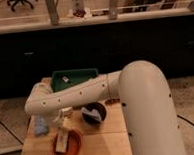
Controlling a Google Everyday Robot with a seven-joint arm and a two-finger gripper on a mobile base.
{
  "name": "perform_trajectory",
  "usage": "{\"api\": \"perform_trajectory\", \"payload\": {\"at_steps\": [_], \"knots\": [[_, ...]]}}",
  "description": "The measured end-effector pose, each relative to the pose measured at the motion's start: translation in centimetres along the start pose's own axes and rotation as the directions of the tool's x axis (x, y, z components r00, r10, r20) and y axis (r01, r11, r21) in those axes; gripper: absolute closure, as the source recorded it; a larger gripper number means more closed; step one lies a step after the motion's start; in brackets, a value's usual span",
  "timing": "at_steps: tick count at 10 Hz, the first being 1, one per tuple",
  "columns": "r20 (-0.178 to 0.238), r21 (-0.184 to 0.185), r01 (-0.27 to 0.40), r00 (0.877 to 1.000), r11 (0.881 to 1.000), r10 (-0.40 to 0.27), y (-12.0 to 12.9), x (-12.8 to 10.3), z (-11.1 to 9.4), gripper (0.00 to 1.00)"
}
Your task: Wipe red bowl with eraser
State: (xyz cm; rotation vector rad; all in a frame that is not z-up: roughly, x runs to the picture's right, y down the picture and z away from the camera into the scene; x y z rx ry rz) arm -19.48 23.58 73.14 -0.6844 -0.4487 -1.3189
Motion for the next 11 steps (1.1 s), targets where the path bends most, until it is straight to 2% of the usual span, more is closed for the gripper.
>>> {"api": "perform_trajectory", "payload": {"at_steps": [2,3,5,8,11], "knots": [[0.008,-0.008,-0.022,1.0,1.0,0.022,1.7,-1.0,0.3,0.99],[-0.001,-0.017,-0.073,0.997,0.997,0.073,4.4,-0.6,0.3,0.99],[-0.014,-0.023,-0.128,0.992,0.992,0.127,6.4,0.0,0.0,0.99],[-0.036,-0.025,-0.148,0.988,0.989,0.147,6.5,1.7,-0.9,0.99],[-0.057,-0.026,-0.116,0.992,0.993,0.115,4.2,2.9,-2.0,0.99]]}}
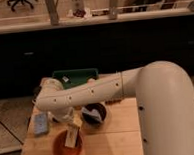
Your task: Wipe red bowl with eraser
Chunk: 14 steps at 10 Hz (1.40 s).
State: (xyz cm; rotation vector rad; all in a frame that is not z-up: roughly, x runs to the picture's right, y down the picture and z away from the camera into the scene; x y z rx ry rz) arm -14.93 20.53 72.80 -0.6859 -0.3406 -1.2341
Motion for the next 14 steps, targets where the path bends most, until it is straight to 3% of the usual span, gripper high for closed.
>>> {"api": "perform_trajectory", "payload": {"at_steps": [4,6,10,12,14], "knots": [[0.011,0.006,0.096,0.995,0.995,-0.096,-4.1,-1.4,-0.1,0.99],[0.032,-0.004,0.125,0.992,0.992,-0.124,-4.0,-2.9,0.8,0.99],[0.067,-0.029,0.06,0.996,0.998,-0.058,0.6,-3.5,2.5,0.99],[0.065,-0.04,-0.003,0.998,0.999,0.006,3.5,-2.7,2.8,0.99],[0.056,-0.043,-0.039,0.998,0.998,0.041,4.4,-1.8,2.6,0.99]]}}
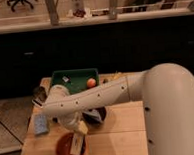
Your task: Wipe red bowl with eraser
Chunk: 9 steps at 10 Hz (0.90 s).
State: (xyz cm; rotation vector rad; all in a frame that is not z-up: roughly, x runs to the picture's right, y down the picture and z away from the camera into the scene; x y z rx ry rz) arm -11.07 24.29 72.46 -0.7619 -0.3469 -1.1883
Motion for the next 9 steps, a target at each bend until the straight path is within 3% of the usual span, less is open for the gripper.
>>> {"api": "perform_trajectory", "payload": {"at_steps": [3,5,9], "knots": [[-0.027,-0.001,-0.009,1.0,1.0,0.009,-0.8,2.1,-1.1,0.99],[-0.044,0.001,0.02,0.999,1.0,-0.02,-2.9,2.6,-2.0,0.99],[-0.048,0.011,0.123,0.991,0.992,-0.123,-7.3,1.0,-2.8,0.99]]}}
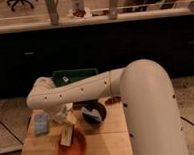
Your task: Wipe red bowl with eraser
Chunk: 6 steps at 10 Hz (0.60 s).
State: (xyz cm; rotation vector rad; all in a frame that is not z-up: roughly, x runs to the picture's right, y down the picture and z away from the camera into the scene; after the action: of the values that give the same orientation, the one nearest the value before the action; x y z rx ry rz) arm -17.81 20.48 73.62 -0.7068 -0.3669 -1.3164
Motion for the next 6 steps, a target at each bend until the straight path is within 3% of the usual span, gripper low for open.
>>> {"api": "perform_trajectory", "payload": {"at_steps": [3,4,6], "knots": [[0.035,-0.012,0.033,0.999,0.999,-0.032,0.6,-3.2,0.7,0.99],[0.062,-0.024,0.013,0.998,1.0,-0.011,2.6,-4.2,1.5,0.99],[0.067,-0.035,-0.039,0.997,0.999,0.041,5.4,-4.1,2.0,0.99]]}}
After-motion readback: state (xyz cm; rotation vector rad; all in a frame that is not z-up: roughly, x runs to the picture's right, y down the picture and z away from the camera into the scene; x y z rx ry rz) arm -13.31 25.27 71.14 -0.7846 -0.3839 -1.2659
